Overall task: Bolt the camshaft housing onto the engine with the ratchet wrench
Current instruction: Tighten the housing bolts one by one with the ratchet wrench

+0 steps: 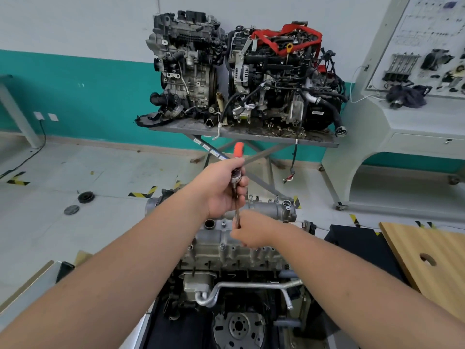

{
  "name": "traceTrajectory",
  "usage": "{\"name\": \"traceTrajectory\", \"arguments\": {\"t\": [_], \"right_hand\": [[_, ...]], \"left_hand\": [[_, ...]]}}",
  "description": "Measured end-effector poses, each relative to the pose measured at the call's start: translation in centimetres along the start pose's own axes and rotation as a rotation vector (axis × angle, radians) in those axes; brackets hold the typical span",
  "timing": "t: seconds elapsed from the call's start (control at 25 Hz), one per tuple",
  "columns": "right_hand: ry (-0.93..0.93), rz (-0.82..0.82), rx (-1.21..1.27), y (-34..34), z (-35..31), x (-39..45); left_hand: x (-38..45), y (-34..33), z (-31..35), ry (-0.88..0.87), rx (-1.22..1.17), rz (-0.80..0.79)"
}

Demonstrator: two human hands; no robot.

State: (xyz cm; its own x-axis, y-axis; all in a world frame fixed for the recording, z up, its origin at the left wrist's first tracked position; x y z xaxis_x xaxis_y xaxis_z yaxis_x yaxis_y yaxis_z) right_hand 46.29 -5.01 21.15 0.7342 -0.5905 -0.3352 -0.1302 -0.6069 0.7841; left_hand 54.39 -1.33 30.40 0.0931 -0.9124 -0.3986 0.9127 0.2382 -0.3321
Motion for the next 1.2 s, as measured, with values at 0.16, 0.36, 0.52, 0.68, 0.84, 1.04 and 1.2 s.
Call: {"name": "traceTrajectory", "arguments": {"t": [0.16, 0.36, 0.52, 0.68, 0.84, 1.04, 1.2], "right_hand": [[-0.01, -0.056, 0.148, -2.5, -1.0, 1.6], [0.05, -0.032, 0.019, -3.3, -1.1, 2.6], [0.053, 0.002, 0.039, -3.5, -0.4, 3.0], [0.025, 0.006, 0.001, -3.7, 0.3, 3.5], [0.065, -0.015, -0.034, -3.7, 0.4, 3.5], [0.135, -0.036, -0.125, -3.4, -0.7, 3.3], [0.122, -0.058, -0.069, -3.4, -0.8, 3.0]], "left_hand": [[-0.3, 2.0, -0.6, -0.017, -0.004, 0.121], [-0.2, 3.0, -1.7, -0.02, -0.013, 0.172], [0.0, 2.7, -2.1, -0.03, -0.003, 0.157], [0.0, 2.8, -2.2, -0.031, -0.009, 0.156], [0.3, 2.8, -2.4, -0.036, -0.025, 0.145], [0.3, 3.2, -2.3, -0.051, 0.038, 0.086], [-0.4, 3.5, -0.3, -0.14, 0.629, 0.084]]}}
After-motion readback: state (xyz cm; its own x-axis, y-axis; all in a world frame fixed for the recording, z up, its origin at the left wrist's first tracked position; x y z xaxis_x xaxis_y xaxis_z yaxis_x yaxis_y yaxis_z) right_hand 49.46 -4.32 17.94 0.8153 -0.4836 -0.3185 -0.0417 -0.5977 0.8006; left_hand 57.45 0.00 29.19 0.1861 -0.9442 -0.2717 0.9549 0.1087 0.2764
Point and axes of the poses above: each hand's wrist, its own x-axis towards the middle knuckle, its own y-axis out of the back of the hand, z = x × y, the point moved 6 cm from there along x, towards the middle knuckle, and after that the axes turned 1 degree about z, right-handed, at the moved point
